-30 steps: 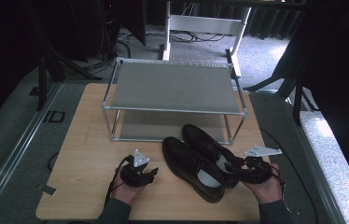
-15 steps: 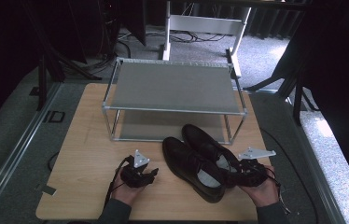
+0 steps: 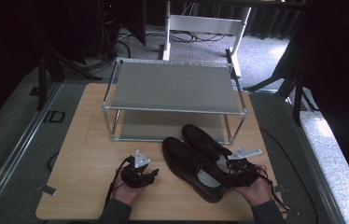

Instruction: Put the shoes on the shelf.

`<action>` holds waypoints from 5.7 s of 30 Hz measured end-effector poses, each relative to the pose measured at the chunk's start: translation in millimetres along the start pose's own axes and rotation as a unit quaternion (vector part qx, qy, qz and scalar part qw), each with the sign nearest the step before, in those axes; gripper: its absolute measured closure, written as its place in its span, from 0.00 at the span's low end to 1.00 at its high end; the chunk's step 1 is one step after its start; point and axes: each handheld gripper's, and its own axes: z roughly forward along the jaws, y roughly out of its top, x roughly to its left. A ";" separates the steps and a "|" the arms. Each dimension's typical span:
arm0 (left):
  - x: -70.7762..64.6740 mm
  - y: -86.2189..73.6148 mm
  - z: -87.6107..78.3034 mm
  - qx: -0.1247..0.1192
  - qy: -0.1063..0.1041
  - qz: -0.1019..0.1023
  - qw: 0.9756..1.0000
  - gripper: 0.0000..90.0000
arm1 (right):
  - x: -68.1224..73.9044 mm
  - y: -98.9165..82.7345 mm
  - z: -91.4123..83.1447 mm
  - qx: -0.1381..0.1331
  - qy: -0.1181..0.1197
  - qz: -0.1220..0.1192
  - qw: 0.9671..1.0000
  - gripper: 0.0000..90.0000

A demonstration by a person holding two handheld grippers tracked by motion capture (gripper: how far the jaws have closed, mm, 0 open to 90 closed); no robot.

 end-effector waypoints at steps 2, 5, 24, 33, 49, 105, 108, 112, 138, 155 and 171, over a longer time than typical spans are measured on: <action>0.1 -0.1 0.1 0.000 0.000 0.000 1.000 0.56 | 0.7 0.1 3.0 0.012 -0.003 0.002 1.000 0.36; -0.3 -0.1 0.3 0.001 0.000 0.001 1.000 0.56 | -0.7 -0.8 5.9 0.020 -0.002 0.005 1.000 0.36; 0.0 -0.6 -0.9 -0.003 0.002 0.000 1.000 0.56 | -0.9 0.0 11.1 0.037 -0.004 0.027 0.999 0.54; -1.1 -1.0 -0.5 -0.003 0.001 0.000 1.000 0.56 | 3.8 4.1 13.1 0.044 -0.005 0.036 0.998 0.84; -1.4 -0.8 0.6 -0.001 0.001 0.000 1.000 0.56 | 0.7 2.9 11.4 0.026 0.003 0.049 0.998 0.89; 3.1 0.4 -4.3 -0.012 0.010 -0.006 1.000 0.56 | -6.4 66.1 32.0 -0.058 -0.025 0.104 0.993 0.90; 3.0 1.2 -4.5 -0.011 0.009 -0.007 1.000 0.56 | -8.9 68.9 34.2 -0.061 -0.026 0.110 0.992 0.90; 2.0 3.4 -4.9 -0.015 0.004 -0.008 1.000 0.56 | -8.4 73.6 36.5 -0.065 -0.037 0.109 0.991 0.90; 0.4 21.2 -5.8 -0.030 0.005 0.007 1.000 0.56 | -3.4 104.3 54.2 -0.096 -0.052 0.139 0.984 0.89; 1.9 32.4 2.9 -0.034 0.007 0.010 0.999 0.56 | -6.1 111.9 68.3 -0.117 -0.065 0.171 0.976 0.89; 2.4 32.6 4.1 -0.037 0.006 0.012 0.999 0.56 | -0.8 123.6 82.2 -0.145 -0.091 0.200 0.965 0.89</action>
